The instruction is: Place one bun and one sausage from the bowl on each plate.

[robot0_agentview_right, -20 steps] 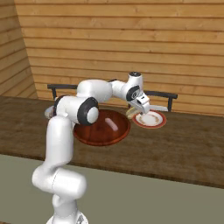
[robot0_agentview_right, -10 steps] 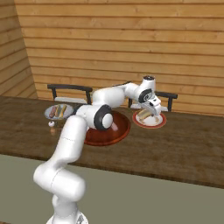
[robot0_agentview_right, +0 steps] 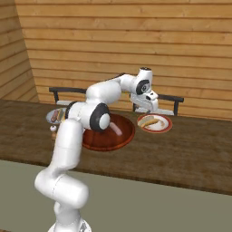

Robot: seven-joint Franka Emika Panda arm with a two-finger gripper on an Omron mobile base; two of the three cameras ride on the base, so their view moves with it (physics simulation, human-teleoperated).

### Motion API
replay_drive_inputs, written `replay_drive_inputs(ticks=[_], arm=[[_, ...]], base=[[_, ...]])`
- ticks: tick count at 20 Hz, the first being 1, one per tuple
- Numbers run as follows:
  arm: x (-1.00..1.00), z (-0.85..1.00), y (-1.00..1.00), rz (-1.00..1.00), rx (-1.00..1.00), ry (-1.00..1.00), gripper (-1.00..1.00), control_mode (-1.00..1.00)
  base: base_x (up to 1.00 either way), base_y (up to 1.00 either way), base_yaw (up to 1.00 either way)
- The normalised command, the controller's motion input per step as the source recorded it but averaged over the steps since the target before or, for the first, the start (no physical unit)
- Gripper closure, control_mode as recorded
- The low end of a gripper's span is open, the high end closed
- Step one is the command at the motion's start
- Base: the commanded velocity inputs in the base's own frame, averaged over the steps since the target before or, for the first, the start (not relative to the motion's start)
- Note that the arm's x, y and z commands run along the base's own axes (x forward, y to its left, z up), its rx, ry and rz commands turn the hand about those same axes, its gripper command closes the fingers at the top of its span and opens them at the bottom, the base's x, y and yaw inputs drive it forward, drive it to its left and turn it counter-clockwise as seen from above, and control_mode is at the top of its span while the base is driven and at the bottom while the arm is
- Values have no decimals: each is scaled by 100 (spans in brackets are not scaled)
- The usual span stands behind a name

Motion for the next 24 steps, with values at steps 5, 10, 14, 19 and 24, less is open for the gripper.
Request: replay_drive_inputs(ticks=[5, 10, 14, 19, 24], arm=[[-100, 1, 100, 22, 0, 0, -100, -100], [-100, 29, 89, 34, 0, 0, -100, -100], [-54, 5, 22, 52, 0, 0, -100, -100], [32, -38, 3, 16, -7, 0, -100, -100], [21, -31, 5, 6, 0, 0, -100, -100]], base=[[0, 0, 0], [0, 0, 0], [0, 0, 0], [0, 0, 0], [0, 0, 0]])
